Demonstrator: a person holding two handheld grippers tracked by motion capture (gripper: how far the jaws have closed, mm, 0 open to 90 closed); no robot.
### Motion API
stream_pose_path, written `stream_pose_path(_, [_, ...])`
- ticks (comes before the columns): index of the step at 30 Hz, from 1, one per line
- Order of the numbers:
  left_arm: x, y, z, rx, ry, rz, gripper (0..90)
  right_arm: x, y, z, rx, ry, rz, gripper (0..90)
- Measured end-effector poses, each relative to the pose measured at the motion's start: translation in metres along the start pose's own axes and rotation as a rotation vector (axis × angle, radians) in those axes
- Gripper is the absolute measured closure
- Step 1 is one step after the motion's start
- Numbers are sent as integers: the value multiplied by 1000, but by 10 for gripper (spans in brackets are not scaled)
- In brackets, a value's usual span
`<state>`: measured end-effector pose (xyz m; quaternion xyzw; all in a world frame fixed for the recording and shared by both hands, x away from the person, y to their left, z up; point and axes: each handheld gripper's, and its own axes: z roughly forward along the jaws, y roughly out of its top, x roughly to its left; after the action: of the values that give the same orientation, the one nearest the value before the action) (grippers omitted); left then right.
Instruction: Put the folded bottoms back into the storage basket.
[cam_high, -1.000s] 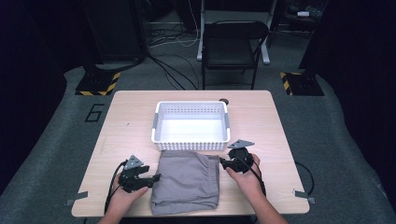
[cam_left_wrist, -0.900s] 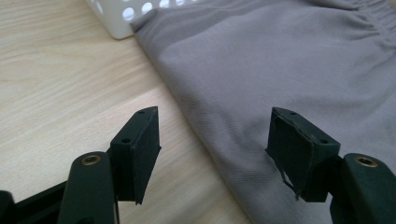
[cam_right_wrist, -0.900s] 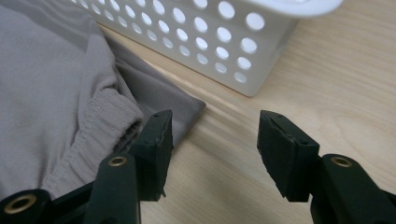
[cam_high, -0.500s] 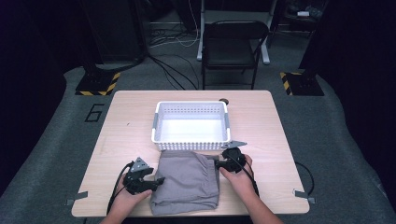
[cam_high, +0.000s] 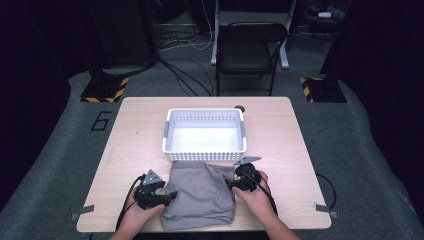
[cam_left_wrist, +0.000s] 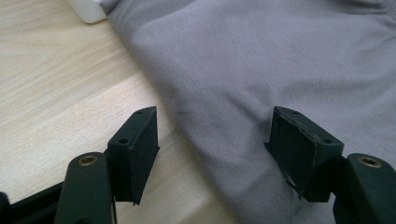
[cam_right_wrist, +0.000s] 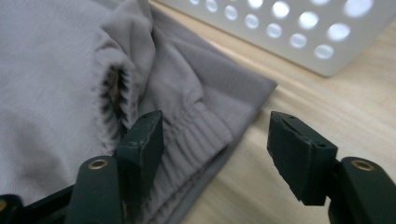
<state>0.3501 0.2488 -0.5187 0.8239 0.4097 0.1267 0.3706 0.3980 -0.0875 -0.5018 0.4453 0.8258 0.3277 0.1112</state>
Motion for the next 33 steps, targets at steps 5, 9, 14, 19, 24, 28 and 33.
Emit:
stream_pose_path(5, [-4,0,3,9,13,8,328,3,-2,0,25,7,12,322])
stream_pose_path(9, [-7,0,4,8,26,34,330,9,-4,-3,34,13,25,309])
stream_pose_path(14, [-9,1,5,8,39,30,333,16,-5,-4,41,-11,9,313])
stream_pose_path(19, [-9,1,5,13,42,26,335,15,-9,-2,46,-37,29,320])
stream_pose_path(24, [-9,1,5,9,43,23,336,11,-12,-1,32,-27,76,337])
stream_pose_path(28, [-9,1,5,10,40,22,335,15,-13,0,24,-30,63,374])
stream_pose_path(33, [-9,1,5,10,40,21,336,25,-14,3,21,-47,24,354])
